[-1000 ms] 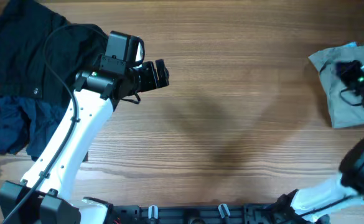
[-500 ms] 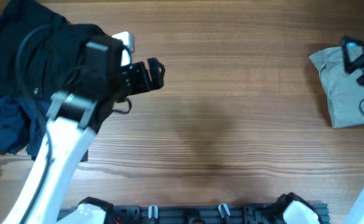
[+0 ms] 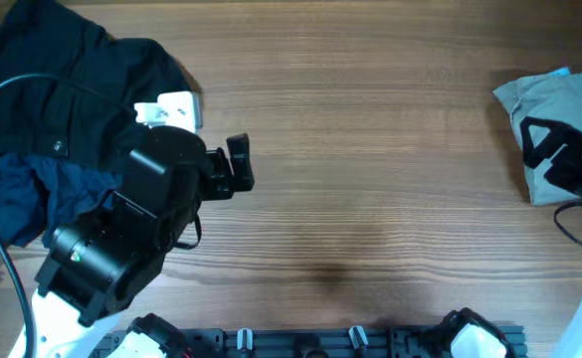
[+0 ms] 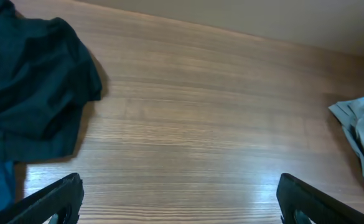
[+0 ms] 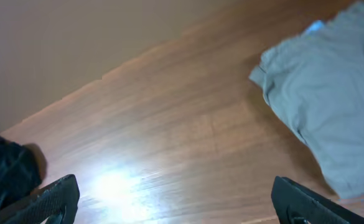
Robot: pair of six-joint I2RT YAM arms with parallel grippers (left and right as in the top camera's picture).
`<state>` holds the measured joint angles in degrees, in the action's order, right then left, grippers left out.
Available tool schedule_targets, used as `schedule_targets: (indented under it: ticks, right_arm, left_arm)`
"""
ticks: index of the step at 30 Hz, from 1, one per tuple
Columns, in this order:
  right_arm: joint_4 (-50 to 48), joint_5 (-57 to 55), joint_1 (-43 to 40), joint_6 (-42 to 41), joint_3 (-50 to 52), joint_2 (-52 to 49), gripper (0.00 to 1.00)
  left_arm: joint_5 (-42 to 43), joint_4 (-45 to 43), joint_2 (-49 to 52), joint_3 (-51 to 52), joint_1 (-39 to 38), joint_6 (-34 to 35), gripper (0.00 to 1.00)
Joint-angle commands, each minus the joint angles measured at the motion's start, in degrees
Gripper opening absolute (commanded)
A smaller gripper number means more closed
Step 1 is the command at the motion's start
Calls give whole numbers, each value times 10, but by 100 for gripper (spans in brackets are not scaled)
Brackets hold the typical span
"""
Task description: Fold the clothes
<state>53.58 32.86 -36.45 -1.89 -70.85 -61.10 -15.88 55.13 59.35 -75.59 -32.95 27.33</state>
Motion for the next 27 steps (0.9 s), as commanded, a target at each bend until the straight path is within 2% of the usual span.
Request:
schedule_targets:
  ticks: [1,15,27]
  right_arm:
    - [0,-20,2,-13,0,-40,100]
    - [-3,-20,2,-13,0,-216,100]
    - [-5,-20,2,-13,0,-238,100]
  left_arm:
    - [-22,1,0,1,-3,8,100]
    - [-16,17,2,2,-3,-1,100]
    - [-16,17,37,2,-3,0,100]
